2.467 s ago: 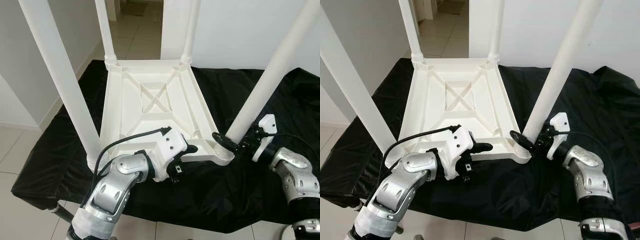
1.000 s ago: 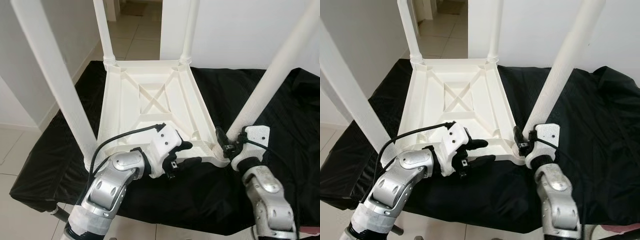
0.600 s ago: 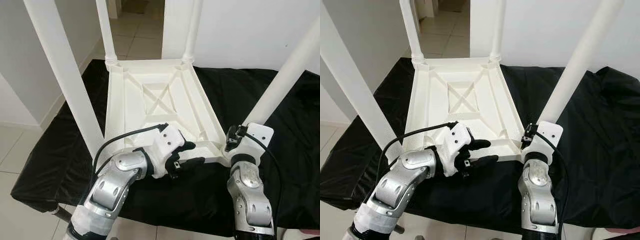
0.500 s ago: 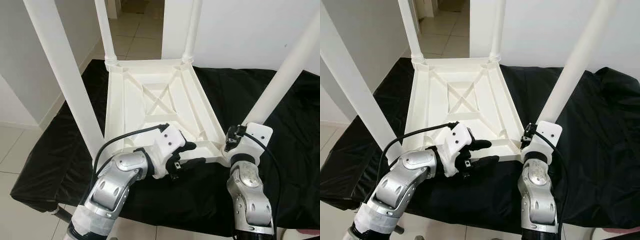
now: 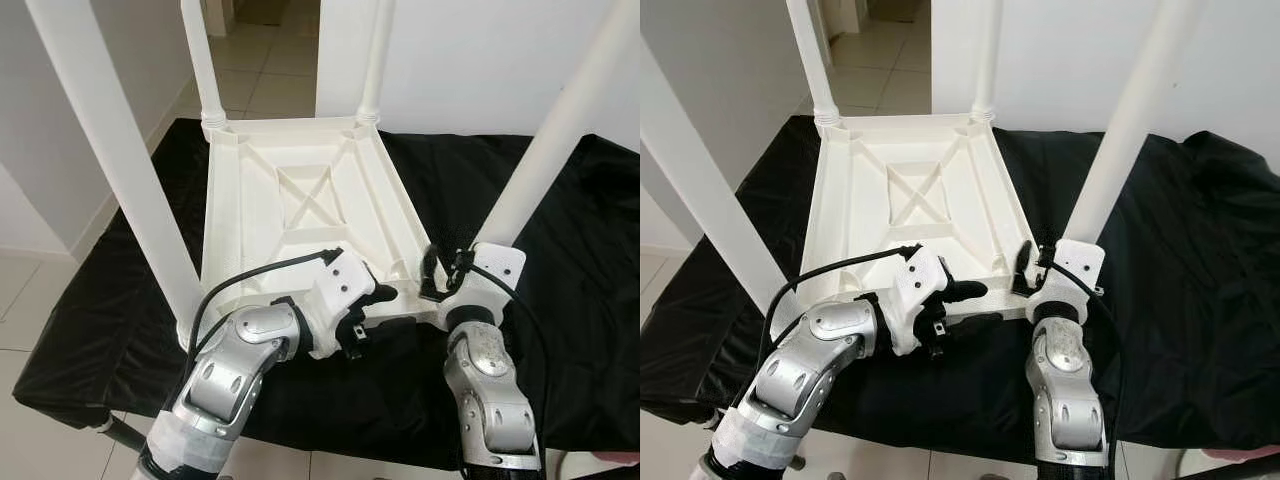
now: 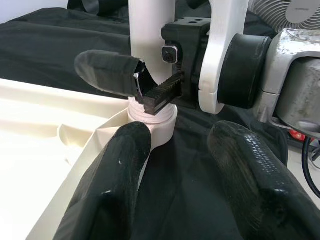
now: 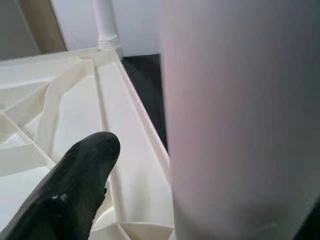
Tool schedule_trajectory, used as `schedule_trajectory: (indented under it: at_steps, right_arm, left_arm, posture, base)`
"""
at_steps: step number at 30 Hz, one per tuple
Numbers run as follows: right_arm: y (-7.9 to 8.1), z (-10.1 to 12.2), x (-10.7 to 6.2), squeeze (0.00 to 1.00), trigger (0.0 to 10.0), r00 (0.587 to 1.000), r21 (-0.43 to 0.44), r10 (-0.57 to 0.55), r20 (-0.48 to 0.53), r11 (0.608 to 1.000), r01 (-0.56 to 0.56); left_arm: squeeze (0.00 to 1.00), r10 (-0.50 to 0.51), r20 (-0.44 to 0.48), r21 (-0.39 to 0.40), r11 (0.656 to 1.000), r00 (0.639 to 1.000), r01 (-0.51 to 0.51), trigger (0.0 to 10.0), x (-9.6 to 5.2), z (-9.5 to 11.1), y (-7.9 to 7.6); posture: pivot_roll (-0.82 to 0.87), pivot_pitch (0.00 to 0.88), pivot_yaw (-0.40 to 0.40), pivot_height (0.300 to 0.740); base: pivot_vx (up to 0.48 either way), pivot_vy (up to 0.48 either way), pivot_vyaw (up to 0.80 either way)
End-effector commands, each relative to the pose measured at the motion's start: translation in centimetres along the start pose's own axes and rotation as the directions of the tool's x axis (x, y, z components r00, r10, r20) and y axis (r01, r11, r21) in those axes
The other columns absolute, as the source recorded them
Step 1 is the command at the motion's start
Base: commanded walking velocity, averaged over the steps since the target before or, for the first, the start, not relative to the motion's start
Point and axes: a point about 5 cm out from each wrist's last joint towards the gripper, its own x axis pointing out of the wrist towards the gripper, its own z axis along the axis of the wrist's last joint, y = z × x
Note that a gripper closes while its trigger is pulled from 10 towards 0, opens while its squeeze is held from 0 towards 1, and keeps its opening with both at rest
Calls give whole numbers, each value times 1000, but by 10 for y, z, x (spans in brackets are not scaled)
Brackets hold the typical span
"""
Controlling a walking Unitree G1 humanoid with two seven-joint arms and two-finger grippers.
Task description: Building children table
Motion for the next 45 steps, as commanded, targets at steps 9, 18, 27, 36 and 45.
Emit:
schedule_trajectory:
  at_steps: [9, 18, 27, 36, 45]
  right_arm:
    - [-24, 2, -1, 0, 10000, 934, -20, 357, 9, 934, -357]
    - [-47, 4, 6, 0, 10000, 742, -102, 669, -52, 735, -670]
    - [-50, 2, 27, 0, 10000, 612, -79, 782, -114, 607, -790]
    - [-54, -10, 47, 0, 588, 568, -96, 804, -175, 560, -823]
    - [-57, -15, 49, 0, 0, 567, -81, 804, -178, 562, -823]
  left_arm:
    - [0, 64, -20, 20, 998, 998, -64, 10000, -5, 0, 2]
    - [0, 27, -23, 25, 999, 999, -26, 10000, -11, -3, -1]
    - [0, -13, 22, 19, 1000, 1000, 12, 10000, -15, 6, 1]
    - [0, -7, 12, 21, 1000, 1000, 7, 10000, -6, 4, 0]
    - [0, 1, 12, 20, 1000, 1000, -2, 10000, -3, 4, 1]
  posture:
    - [-95, 0, -8, 740]
    - [-104, 0, 5, 740]
    - [-99, 0, 15, 740]
    - [-95, 0, 11, 740]
    - [-98, 0, 6, 740]
  base:
    - [0, 0, 0]
    - [0, 0, 0]
    - [0, 0, 0]
    - [0, 0, 0]
    - [0, 0, 0]
